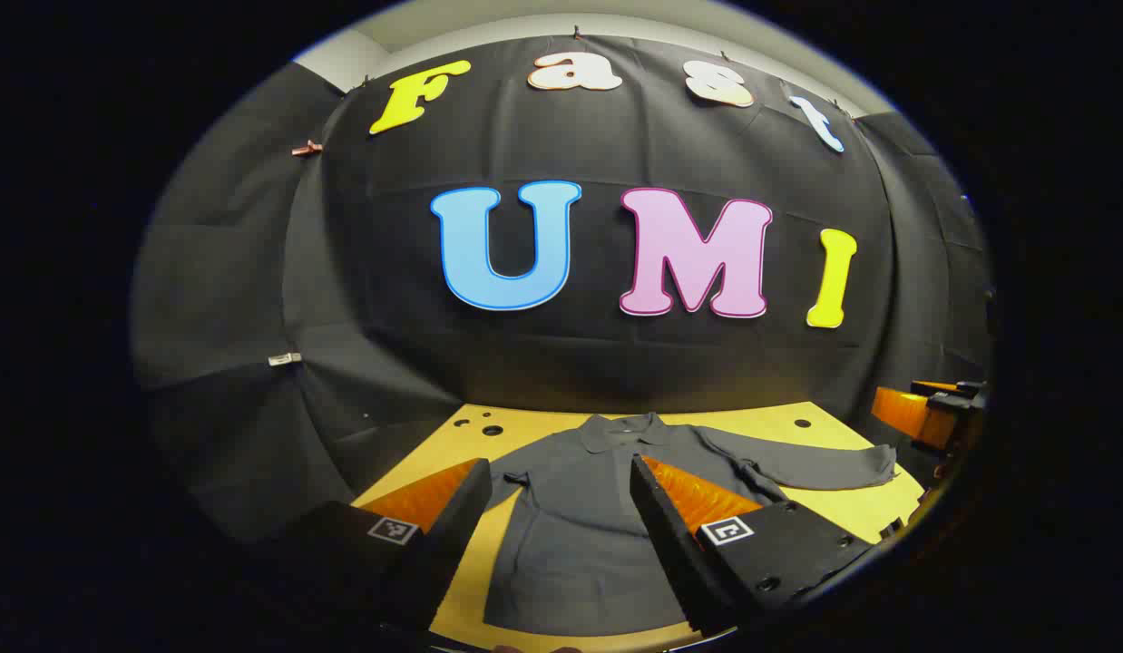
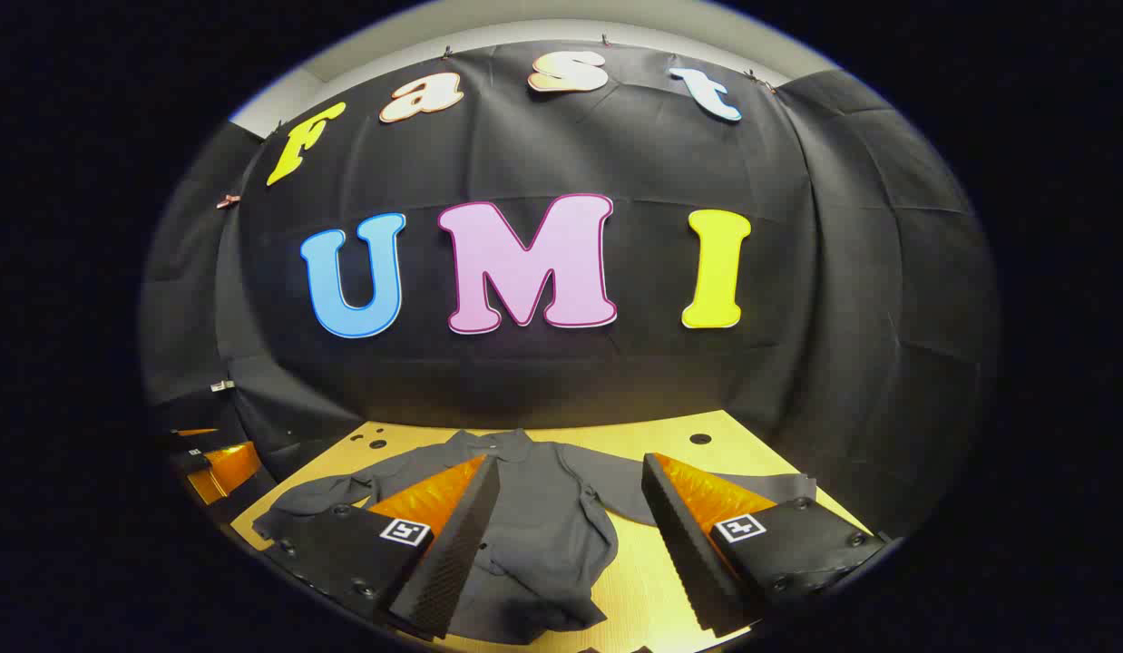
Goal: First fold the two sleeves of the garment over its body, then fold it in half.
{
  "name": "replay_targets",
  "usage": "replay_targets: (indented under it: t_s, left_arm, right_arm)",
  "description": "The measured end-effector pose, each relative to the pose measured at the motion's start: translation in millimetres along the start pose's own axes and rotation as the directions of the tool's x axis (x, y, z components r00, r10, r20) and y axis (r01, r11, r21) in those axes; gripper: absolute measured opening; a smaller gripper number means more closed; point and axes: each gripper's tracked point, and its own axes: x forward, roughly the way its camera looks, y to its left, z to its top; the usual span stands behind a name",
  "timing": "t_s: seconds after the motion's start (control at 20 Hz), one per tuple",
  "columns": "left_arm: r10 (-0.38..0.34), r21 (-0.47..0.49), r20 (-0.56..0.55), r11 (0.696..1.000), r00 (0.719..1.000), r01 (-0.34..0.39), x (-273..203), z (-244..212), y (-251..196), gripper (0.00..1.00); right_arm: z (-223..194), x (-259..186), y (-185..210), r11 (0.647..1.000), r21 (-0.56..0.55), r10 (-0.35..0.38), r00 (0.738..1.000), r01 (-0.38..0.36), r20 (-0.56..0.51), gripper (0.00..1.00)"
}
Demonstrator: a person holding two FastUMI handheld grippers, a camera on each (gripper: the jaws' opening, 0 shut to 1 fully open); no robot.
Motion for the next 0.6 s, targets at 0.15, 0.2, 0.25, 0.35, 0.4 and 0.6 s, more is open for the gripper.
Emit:
replay_targets:
  t_s: [0.15, 0.2, 0.25, 0.35, 0.4, 0.6]
  left_arm:
    - [-0.007, 0.013, -0.004, 1.000, 1.000, 0.008, 9, 2, -1, 0.97]
    - [-0.010, 0.008, -0.006, 1.000, 1.000, 0.010, 11, 0, -2, 0.97]
    - [-0.013, 0.003, -0.010, 1.000, 1.000, 0.013, 12, 0, -3, 0.97]
    - [-0.017, 0.003, -0.015, 1.000, 1.000, 0.017, 13, -1, -5, 0.97]
    - [-0.019, 0.005, -0.014, 1.000, 1.000, 0.019, 13, -2, -6, 0.97]
    - [-0.031, 0.018, -0.007, 0.999, 0.999, 0.031, 10, 0, -7, 0.97]
  right_arm:
    - [-8, 4, -4, 1.000, -0.004, -0.020, 1.000, 0.020, -0.016, 0.98]
    - [-8, 5, -4, 1.000, -0.006, -0.021, 1.000, 0.021, -0.020, 0.98]
    - [-8, 6, -4, 1.000, -0.006, -0.023, 1.000, 0.023, -0.020, 0.97]
    - [-10, 5, -5, 1.000, -0.010, -0.023, 0.999, 0.023, -0.024, 0.97]
    - [-11, 5, -4, 1.000, -0.009, -0.017, 0.999, 0.017, -0.027, 0.97]
    - [-9, 5, -4, 1.000, -0.002, 0.000, 0.999, 0.000, -0.036, 0.97]
